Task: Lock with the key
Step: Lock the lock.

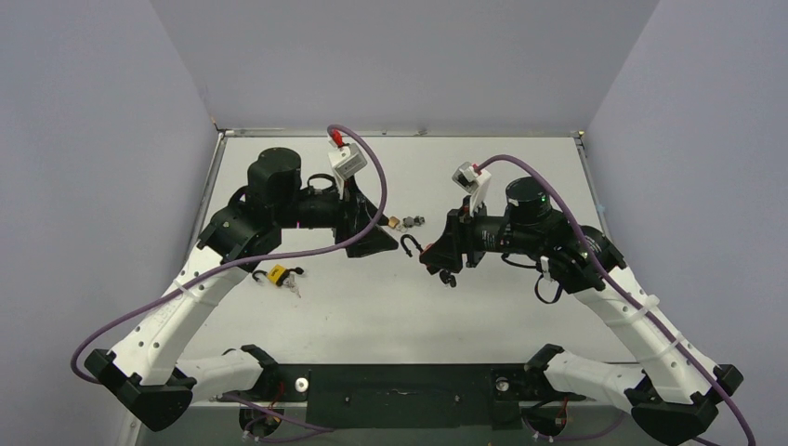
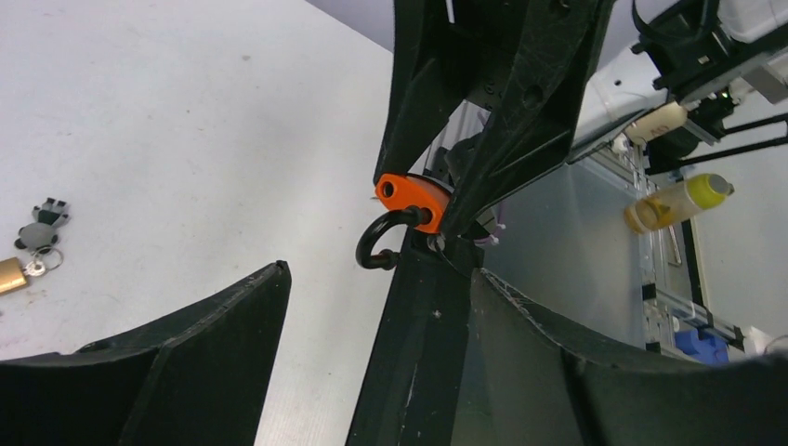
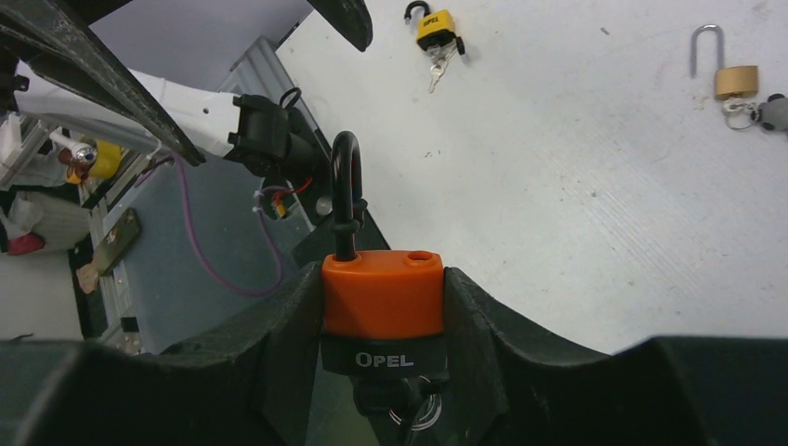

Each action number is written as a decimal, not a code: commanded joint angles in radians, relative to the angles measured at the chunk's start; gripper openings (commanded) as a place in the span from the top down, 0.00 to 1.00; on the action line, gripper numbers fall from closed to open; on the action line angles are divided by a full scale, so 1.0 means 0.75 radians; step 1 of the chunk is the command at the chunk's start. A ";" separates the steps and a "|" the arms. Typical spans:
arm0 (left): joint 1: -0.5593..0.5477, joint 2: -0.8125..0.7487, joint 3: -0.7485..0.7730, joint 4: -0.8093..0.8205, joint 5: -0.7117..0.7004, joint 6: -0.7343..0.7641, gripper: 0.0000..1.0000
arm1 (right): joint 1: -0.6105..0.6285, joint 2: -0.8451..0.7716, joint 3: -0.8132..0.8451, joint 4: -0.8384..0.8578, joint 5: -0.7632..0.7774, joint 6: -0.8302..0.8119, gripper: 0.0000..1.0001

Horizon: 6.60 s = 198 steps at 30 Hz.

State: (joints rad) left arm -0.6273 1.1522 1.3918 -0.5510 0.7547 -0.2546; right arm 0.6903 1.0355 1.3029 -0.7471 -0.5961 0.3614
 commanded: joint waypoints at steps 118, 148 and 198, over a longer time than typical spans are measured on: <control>-0.177 -0.074 0.486 0.167 -0.538 -0.409 1.00 | -0.022 0.099 -0.234 1.917 -0.418 0.685 0.57; -0.174 -0.137 0.451 -0.089 -0.519 -0.208 0.70 | -0.024 -0.044 -0.199 1.522 -0.333 0.489 1.00; -0.246 -0.123 0.158 0.179 -0.267 -0.324 1.00 | 0.043 0.031 -0.146 1.471 -0.195 0.503 1.00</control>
State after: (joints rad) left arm -0.7597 1.0336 1.5478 -0.4576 0.4789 -0.4568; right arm 0.6918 1.0203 1.1343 0.2604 -0.8608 0.7452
